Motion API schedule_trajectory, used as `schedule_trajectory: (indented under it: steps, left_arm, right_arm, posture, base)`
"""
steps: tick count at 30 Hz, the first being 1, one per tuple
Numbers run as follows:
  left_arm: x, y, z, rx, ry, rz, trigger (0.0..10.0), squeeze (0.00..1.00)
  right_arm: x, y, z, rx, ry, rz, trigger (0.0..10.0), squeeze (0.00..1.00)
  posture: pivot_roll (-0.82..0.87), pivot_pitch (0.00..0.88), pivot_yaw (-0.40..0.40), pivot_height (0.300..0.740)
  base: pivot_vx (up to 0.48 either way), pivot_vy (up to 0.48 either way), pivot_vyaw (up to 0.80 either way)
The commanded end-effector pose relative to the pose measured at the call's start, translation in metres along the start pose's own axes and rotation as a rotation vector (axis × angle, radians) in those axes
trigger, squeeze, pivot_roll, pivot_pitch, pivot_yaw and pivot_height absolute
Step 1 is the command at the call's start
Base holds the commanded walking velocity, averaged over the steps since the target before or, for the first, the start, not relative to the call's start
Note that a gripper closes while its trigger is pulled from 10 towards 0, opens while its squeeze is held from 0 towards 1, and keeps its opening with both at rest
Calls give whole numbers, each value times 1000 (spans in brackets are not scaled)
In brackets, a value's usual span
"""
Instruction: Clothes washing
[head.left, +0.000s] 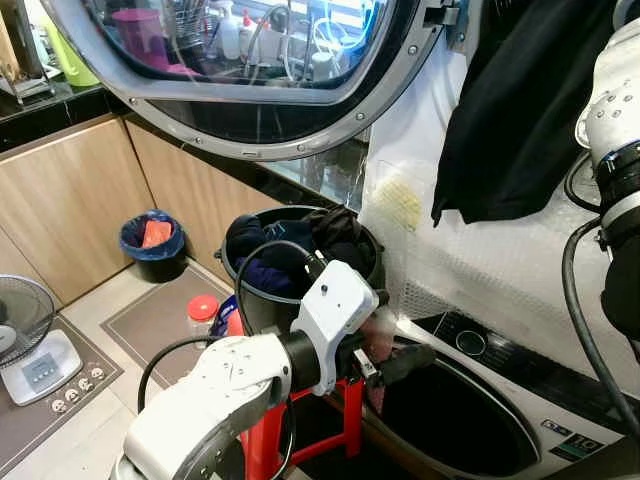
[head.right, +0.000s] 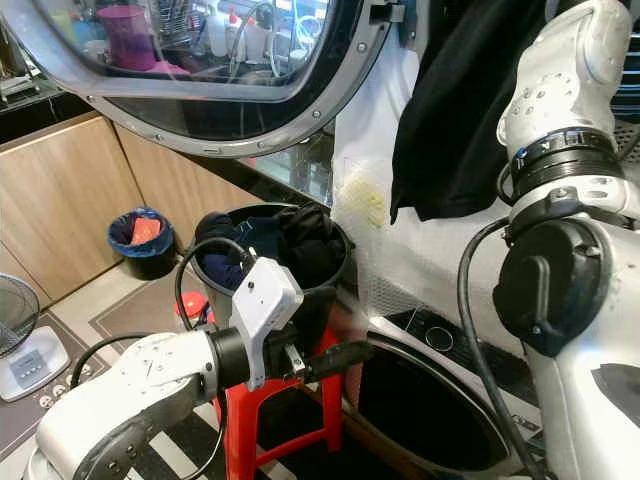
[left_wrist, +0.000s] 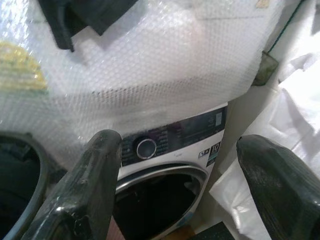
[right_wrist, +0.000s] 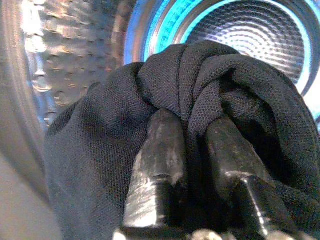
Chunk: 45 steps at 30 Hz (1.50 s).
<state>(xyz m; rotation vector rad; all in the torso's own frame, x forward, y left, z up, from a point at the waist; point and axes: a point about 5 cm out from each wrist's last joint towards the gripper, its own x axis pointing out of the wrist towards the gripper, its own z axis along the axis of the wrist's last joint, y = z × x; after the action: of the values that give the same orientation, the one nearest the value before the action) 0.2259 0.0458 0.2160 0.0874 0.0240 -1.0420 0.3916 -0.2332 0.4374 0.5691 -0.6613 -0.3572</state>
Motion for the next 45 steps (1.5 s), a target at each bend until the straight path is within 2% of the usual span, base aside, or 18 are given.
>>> schedule_trajectory:
  steps: [1,3,4,6,8,9,11,13,15,18,24,27,30,32,34,38,42,45]
  left_arm:
    - [-1,-6,3,-1,-11,-15,10000,0]
    - [-1,-7,3,-7,-12,-10,10000,0]
    - [-1,-8,3,-16,-14,-3,10000,0]
    - [-2,-10,2,-29,-15,6,10000,0]
    - [-2,-10,2,-35,-15,8,10000,0]
    - [-2,-12,1,-41,-16,11,10000,0]
    - [-3,-13,1,-44,-16,15,10000,0]
    - [-5,-15,0,-57,-13,30,10000,0]
    - [-6,-16,-1,-65,-10,35,10000,0]
    - [-7,-17,-2,-75,-5,40,10000,0]
    - [-9,-19,-3,-90,1,55,10000,0]
    - [-9,-18,-2,-83,-7,69,10000,0]
    - [-11,-9,-1,-60,-13,118,10000,0]
    - [-11,7,1,-23,-24,245,10000,0]
    - [-12,21,2,-18,-22,318,10000,0]
    - [-12,29,5,-19,-37,353,10000,0]
    - [-12,34,7,5,-49,377,10000,0]
    - [-13,37,8,20,-59,404,10000,0]
  right_arm:
    - [3,13,17,11,-46,14,10000,0]
    - [1,21,14,9,-34,52,10000,0]
    - [-3,35,7,-4,4,133,10000,0]
    - [-9,46,-4,-50,33,193,10000,0]
    - [-12,50,-11,-54,62,225,10000,0]
    - [-17,56,-20,-105,80,264,10000,0]
    - [-21,58,-30,-138,103,291,10000,0]
    - [-27,54,-48,-141,173,308,10000,0]
    - [-28,51,-51,-137,186,293,10000,0]
    - [-28,45,-54,-162,190,269,10000,0]
    - [-27,37,-56,-149,208,279,10000,0]
    - [-22,27,-52,-138,200,254,10000,0]
    - [-20,18,-51,-144,203,238,10000,0]
    - [-19,16,-50,-136,196,248,10000,0]
    - [-19,12,-50,-133,190,252,10000,0]
    - [-18,7,-49,-128,182,251,10000,0]
    - [-16,-2,-45,-75,154,255,10000,0]
    - [-15,-10,-44,-90,137,267,10000,0]
  posture:
    - [114,65,-103,740]
    - [118,65,-106,740]
    - [120,66,-110,740]
    - [123,70,-116,740]
    - [124,70,-116,740]
    - [125,75,-117,740]
    - [133,82,-124,740]
    - [140,91,-125,740]
    - [142,94,-126,740]
    - [149,98,-129,740]
    - [152,104,-129,740]
    - [153,104,-128,740]
    - [141,104,-120,740]
    - [133,102,-111,740]
    - [127,100,-104,740]
    - [120,95,-96,740]
    - [118,80,-93,740]
    - [120,78,-93,740]
  base:
    - [0,0,0]
    - [0,0,0]
    - [0,0,0]
    - [0,0,0]
    - [0,0,0]
    - [0,0,0]
    - [0,0,0]
    - [0,0,0]
    - [0,0,0]
    - [0,0,0]
    - [0,0,0]
    - [0,0,0]
    - [0,0,0]
    - [0,0,0]
    - [0,0,0]
    - [0,0,0]
    - [0,0,0]
    - [0,0,0]
